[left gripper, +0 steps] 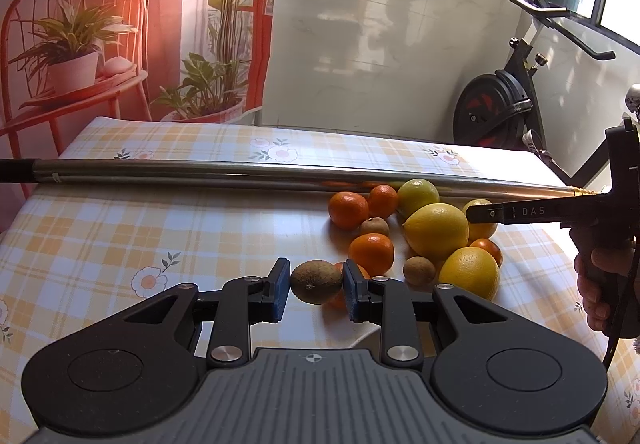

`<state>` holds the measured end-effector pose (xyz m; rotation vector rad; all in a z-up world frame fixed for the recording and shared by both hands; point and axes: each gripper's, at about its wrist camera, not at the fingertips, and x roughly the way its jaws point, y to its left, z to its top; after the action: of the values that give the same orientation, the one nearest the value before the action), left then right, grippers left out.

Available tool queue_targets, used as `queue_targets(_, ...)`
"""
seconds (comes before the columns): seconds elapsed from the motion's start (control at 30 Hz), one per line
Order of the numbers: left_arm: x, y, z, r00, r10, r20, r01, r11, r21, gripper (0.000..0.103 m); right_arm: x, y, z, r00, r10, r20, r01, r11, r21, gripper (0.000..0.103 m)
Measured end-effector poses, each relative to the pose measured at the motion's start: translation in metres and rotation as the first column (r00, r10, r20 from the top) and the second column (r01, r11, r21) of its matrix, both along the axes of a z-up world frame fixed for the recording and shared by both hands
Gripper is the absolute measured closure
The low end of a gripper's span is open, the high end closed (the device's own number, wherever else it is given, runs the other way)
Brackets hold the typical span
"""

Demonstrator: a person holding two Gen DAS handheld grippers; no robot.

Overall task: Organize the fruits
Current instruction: 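Carry the kiwi and grapefruit over the white plate with both tools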

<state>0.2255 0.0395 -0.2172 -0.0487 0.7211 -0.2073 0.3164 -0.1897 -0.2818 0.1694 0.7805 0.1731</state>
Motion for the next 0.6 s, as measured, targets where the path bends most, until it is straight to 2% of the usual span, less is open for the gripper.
queue_targets(0.37,-0.008,-0.001,0.004,1.000,-0.011,-0.010,0.011,1.000,-0.011,0.073,0.005,0.000,-0.002,0.999,-0.018,-0.026,0.018,1.000,0.010,0.061)
queue_targets(0.6,-0.025,-0.002,0.009,1.000,-0.022,-0.009,0.022,1.000,-0.020,0.073,-0.022,-0.004,0.022,0.999,-0.025,0.030,0.023,0.997,0.079,0.061)
